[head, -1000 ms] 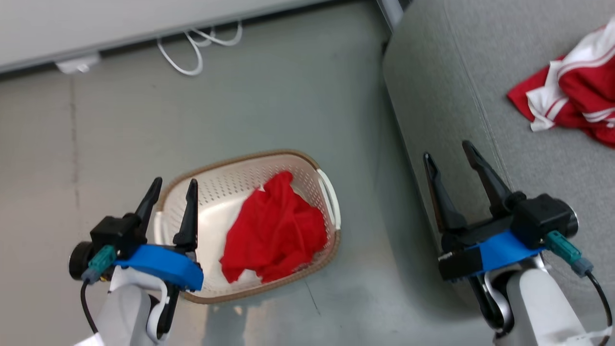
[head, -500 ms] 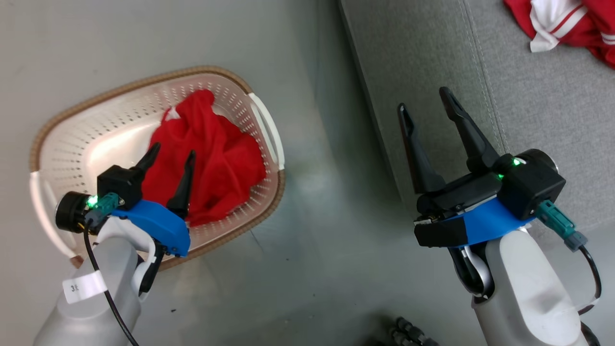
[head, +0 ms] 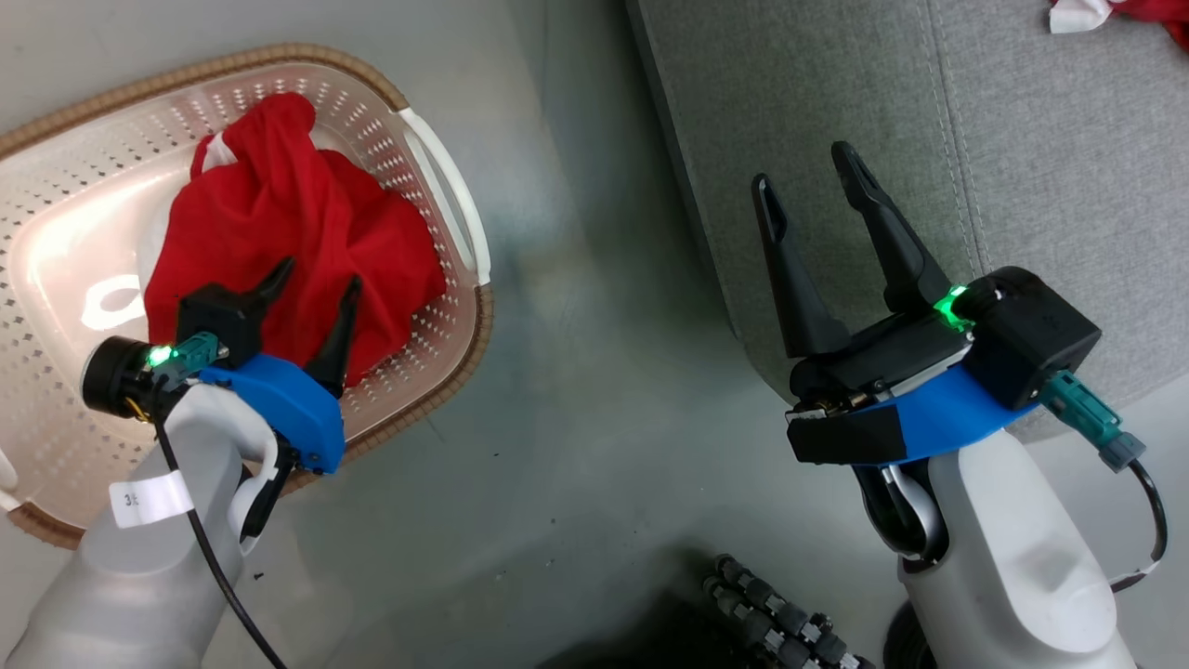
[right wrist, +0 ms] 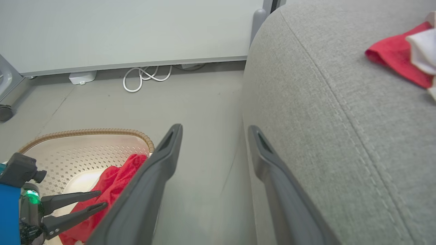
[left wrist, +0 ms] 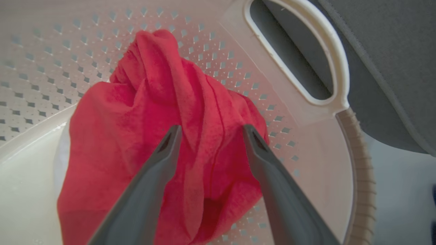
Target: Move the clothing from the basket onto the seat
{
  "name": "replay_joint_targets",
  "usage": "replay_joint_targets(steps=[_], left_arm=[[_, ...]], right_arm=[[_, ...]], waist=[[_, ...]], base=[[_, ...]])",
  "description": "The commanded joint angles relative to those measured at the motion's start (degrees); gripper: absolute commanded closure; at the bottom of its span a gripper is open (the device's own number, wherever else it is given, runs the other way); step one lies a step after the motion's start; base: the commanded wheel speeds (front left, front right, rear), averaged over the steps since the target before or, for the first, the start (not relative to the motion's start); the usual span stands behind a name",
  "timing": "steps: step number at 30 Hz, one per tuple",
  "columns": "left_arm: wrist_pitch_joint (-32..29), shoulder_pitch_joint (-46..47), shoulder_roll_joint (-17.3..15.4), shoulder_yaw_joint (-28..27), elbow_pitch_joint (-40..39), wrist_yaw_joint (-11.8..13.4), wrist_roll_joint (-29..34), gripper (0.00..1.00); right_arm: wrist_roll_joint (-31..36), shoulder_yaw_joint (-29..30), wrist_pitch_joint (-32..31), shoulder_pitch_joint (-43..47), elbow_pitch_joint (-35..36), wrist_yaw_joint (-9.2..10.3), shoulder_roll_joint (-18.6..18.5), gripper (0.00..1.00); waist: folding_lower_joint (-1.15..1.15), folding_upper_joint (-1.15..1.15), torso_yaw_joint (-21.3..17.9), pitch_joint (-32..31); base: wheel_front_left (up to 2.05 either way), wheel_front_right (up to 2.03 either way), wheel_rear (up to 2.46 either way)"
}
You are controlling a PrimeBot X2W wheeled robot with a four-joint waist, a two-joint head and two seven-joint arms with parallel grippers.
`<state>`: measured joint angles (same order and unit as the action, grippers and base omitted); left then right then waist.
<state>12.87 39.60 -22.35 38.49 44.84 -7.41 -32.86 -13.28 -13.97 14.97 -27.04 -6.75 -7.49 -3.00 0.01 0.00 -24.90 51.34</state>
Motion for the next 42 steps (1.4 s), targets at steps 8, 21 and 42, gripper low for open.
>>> replay_joint_targets(steps=[8, 21, 42], left_arm=[[-0.1, 3.9, -0.2, 3.2, 3.0, -0.1, -2.4, 0.0], [-0.6, 6.1, -0.4, 9.3, 5.3, -0.1, -7.8, 0.0], [1.0, 8.0, -0.4, 14.5, 9.2, -0.1, -12.1, 1.0]], right_arm=[[-1.3, 0.2, 0.3, 1.4, 1.7, -0.01, 0.2, 0.0], [-2.1, 0.4, 0.3, 2.1, 1.9, -0.01, 0.2, 0.0], [-2.7, -0.4, 0.3, 1.1, 1.6, -0.01, 0.2, 0.0]], waist=[[-0.01, 0.0, 0.2, 1.6], [-0.01, 0.0, 0.1, 1.7], [-0.01, 0.0, -0.5, 0.6]], base=[[0.0, 0.0, 0.0], [0.0, 0.0, 0.0], [0.0, 0.0, 0.0]])
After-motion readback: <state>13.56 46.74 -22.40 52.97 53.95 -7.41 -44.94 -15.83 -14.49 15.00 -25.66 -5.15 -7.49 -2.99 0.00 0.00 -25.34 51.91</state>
